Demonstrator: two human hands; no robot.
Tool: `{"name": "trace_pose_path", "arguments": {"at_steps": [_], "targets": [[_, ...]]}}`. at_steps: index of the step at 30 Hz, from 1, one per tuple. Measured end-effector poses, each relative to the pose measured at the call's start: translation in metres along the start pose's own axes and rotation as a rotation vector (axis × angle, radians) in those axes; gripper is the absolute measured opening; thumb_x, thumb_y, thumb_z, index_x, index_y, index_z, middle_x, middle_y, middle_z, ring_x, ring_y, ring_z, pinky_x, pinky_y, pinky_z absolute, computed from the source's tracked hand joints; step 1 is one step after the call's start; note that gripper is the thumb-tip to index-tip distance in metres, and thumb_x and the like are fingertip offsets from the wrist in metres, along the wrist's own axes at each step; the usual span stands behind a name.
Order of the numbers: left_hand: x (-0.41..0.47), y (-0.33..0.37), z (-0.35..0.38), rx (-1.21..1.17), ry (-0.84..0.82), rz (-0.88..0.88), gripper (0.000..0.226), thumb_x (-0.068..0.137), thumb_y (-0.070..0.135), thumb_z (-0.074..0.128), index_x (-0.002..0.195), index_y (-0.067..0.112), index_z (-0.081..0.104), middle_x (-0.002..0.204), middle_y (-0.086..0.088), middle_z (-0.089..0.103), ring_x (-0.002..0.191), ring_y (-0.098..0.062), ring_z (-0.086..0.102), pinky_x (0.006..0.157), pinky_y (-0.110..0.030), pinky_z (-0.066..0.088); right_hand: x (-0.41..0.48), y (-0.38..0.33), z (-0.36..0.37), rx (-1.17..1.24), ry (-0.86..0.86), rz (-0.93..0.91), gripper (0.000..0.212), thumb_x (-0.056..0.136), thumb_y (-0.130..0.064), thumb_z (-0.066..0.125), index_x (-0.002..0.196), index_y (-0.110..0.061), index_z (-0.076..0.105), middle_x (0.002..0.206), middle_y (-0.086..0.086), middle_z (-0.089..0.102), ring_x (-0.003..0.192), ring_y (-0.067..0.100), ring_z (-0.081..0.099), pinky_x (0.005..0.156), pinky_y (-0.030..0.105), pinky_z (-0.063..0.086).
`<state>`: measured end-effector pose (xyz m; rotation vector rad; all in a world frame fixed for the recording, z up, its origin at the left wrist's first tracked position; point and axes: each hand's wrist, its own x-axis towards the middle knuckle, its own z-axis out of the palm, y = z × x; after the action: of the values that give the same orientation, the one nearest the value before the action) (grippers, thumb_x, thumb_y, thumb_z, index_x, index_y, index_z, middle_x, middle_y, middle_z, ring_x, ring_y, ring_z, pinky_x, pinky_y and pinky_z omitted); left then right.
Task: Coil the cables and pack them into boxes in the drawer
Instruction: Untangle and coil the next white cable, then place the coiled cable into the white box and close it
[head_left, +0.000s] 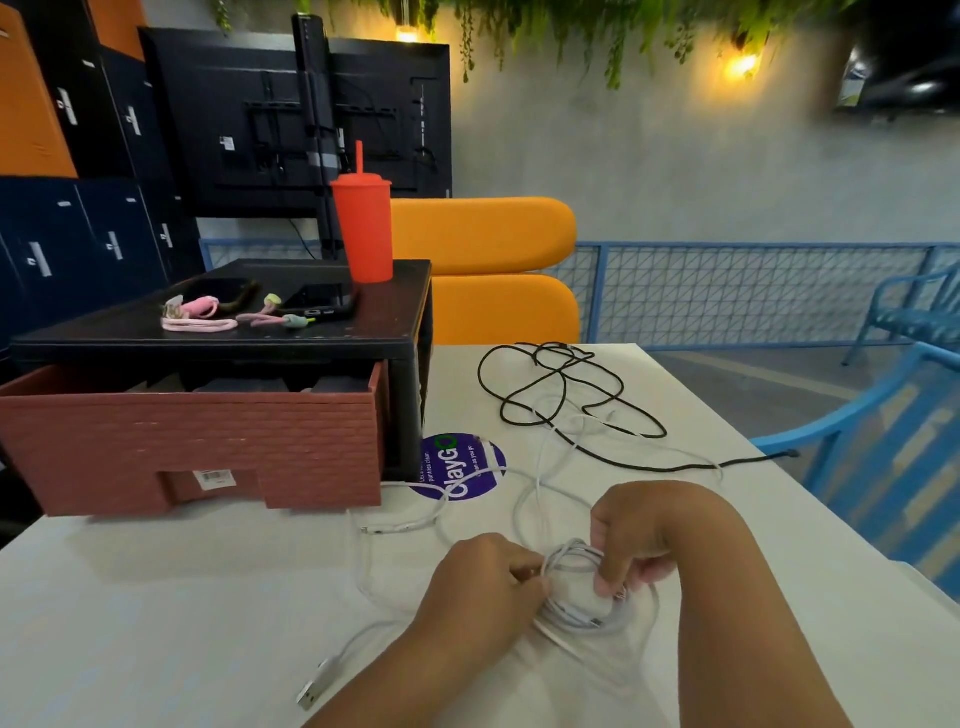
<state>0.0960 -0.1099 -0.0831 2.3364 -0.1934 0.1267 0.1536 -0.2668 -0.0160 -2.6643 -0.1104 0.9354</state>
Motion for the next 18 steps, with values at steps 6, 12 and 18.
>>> {"name": "trace_pose_path", "arguments": {"at_steps": [6, 12, 18], "targets": [[0.002, -0.004, -0.001, -0.033, 0.034, 0.005, 0.03, 0.085, 0.036, 0.062, 0.113, 0.026, 0.067, 0.096, 0.009, 0.06, 0.086, -0.006, 0.057, 0.079, -0.016, 0.044, 0.0, 0.0, 0.0, -0.031, 0.034, 0.04, 0.043, 0.072, -0.021, 0.078, 0.108, -0.005, 0.06, 0.079, 0.003, 0.063, 0.08, 0.017, 0.057, 0.085, 0.028, 0.05], [0.015, 0.001, -0.038, -0.086, 0.2, -0.002, 0.018, 0.086, 0.031, 0.062, 0.103, 0.027, 0.067, 0.089, 0.016, 0.057, 0.073, 0.001, 0.053, 0.063, -0.008, 0.039, -0.021, -0.004, -0.015, 0.0, 0.322, -0.074, 0.041, 0.083, -0.034, 0.067, 0.117, -0.015, 0.054, 0.095, -0.002, 0.058, 0.083, 0.012, 0.054, 0.068, 0.022, 0.04], [0.016, 0.005, -0.116, -0.033, 0.473, 0.064, 0.017, 0.087, 0.025, 0.061, 0.103, 0.025, 0.068, 0.095, 0.012, 0.061, 0.085, -0.001, 0.055, 0.068, -0.013, 0.039, -0.029, -0.041, -0.014, 0.286, 0.652, -0.442, 0.034, 0.083, -0.038, 0.064, 0.113, -0.026, 0.056, 0.103, -0.008, 0.058, 0.093, 0.008, 0.054, 0.072, 0.022, 0.041]]}}
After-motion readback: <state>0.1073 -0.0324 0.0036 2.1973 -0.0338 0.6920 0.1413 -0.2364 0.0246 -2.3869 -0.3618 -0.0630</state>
